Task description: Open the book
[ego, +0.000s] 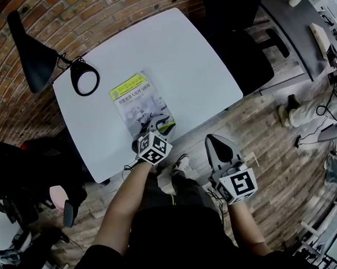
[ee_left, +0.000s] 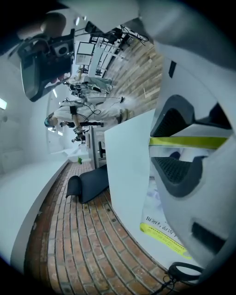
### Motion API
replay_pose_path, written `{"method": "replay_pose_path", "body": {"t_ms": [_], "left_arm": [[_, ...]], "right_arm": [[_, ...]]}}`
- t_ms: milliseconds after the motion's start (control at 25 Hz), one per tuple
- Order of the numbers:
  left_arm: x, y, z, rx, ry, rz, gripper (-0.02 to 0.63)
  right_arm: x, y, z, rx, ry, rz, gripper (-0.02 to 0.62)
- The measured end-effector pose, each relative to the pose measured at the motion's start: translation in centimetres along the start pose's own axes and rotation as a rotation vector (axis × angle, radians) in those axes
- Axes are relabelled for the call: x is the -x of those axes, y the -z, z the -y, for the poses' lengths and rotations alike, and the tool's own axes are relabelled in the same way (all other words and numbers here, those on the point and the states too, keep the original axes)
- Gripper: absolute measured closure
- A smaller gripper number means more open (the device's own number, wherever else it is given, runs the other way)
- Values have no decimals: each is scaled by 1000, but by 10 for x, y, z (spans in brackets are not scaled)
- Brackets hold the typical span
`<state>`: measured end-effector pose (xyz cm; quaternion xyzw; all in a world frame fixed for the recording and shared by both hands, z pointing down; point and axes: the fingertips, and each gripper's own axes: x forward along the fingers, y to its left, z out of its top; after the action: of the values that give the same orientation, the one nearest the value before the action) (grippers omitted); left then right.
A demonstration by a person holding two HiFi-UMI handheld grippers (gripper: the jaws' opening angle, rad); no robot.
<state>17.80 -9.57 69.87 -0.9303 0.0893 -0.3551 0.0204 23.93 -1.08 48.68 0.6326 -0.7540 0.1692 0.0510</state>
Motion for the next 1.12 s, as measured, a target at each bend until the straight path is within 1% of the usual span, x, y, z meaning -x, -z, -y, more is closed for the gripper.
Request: {"method": "replay_pose_path", "body": {"t_ms": [160,320,400,560,640,920,1000,1120], "left_arm": [[5,-3,0,45,36,33,477],[13,-11,-1,109,43,123,524],[21,-17,-4,150,26,161,540],[40,-28,-16,228,-62,250,558],[52,-32,-25,283,-116,305,563],[110,-44,-54,447,-280,450,569],[129,-42,-65,512,-328,506,571],[161,-34,-81,660,-407,617,572]], "right_arm": [[-2,-3,0,2,-14,4,584],[-3,-3,0,2,-28,5,584],[-3,-1,-1,3,-35,2,584],[-5,-2,-4,13,-51,0,584],[-6,-3,-5,16,-62,-2,584],[-13,-7,-16,29,-114,5,584],[-17,-8,-21,37,-134,6,584],[-24,-14,-32,36,-169,15,584]]}}
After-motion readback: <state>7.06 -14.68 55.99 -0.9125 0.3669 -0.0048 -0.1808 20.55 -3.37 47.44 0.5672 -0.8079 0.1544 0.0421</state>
